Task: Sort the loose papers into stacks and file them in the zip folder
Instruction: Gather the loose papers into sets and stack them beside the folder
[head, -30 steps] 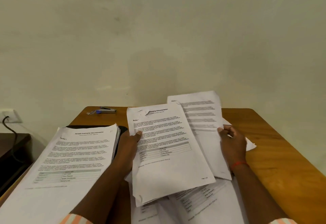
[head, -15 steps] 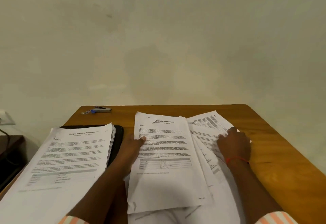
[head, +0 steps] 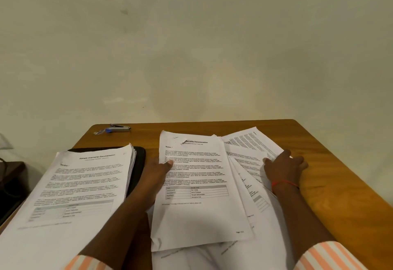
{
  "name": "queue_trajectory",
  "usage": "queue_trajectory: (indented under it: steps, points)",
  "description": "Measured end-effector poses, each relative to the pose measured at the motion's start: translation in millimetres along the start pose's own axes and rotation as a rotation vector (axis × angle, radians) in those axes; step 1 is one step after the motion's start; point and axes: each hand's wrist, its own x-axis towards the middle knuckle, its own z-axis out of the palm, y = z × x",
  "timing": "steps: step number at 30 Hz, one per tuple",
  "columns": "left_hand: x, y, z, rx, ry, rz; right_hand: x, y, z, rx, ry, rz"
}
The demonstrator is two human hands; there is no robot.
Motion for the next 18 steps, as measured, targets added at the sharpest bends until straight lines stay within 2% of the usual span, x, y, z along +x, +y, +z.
queue_trajectory:
  steps: [3, 6, 11, 18]
  points:
    - [0, 0, 0, -0.009, -0.002, -0.002, 2, 3, -4, 0.002, -0.009, 0.070]
    - [0, 0, 0, -0.033, -0.008, -0.012, 4, 4, -5, 0.059, 0.012, 0.050]
    - [0, 1, 1, -0.021, -0.005, -0.001, -3, -1, -11, 0.333, 0.054, -0.036]
    - [1, 0, 0, 0.003, -0.004, -0.022, -16, -12, -28, 0.461, 0.340, -0.204]
